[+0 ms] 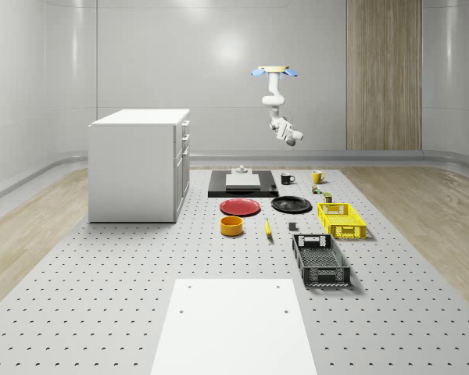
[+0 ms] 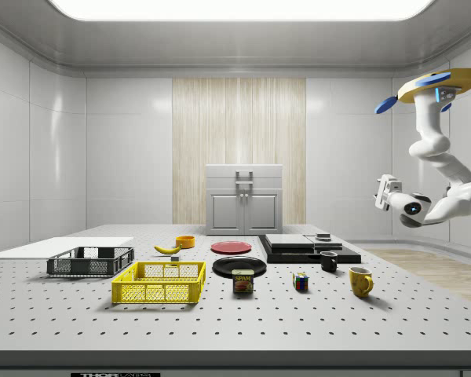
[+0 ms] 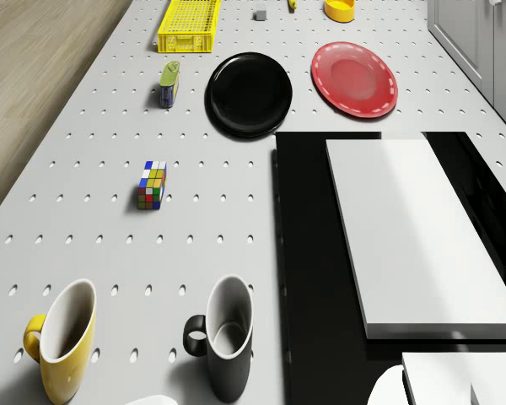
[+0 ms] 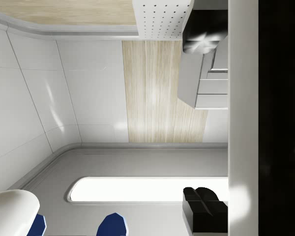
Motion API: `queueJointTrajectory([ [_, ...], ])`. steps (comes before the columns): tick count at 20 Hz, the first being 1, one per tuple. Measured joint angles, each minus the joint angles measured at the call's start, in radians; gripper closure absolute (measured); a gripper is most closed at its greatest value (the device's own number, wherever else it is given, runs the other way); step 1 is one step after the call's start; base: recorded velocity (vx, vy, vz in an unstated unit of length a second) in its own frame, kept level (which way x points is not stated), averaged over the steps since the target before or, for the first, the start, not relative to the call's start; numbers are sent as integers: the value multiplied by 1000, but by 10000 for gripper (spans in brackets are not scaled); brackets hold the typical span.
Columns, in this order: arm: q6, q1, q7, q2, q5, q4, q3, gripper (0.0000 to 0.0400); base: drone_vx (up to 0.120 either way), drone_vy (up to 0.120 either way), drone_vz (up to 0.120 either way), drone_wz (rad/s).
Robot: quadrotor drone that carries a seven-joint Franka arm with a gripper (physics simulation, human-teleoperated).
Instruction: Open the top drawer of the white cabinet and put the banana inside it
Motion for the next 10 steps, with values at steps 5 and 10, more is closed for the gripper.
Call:
queueJointTrajectory([
  [5, 17, 63, -9, -26, 103, -51, -80, 0, 120, -120, 120, 0],
  [10, 41, 110, -7, -52, 135, -75, -122, 0, 120, -120, 120, 0],
])
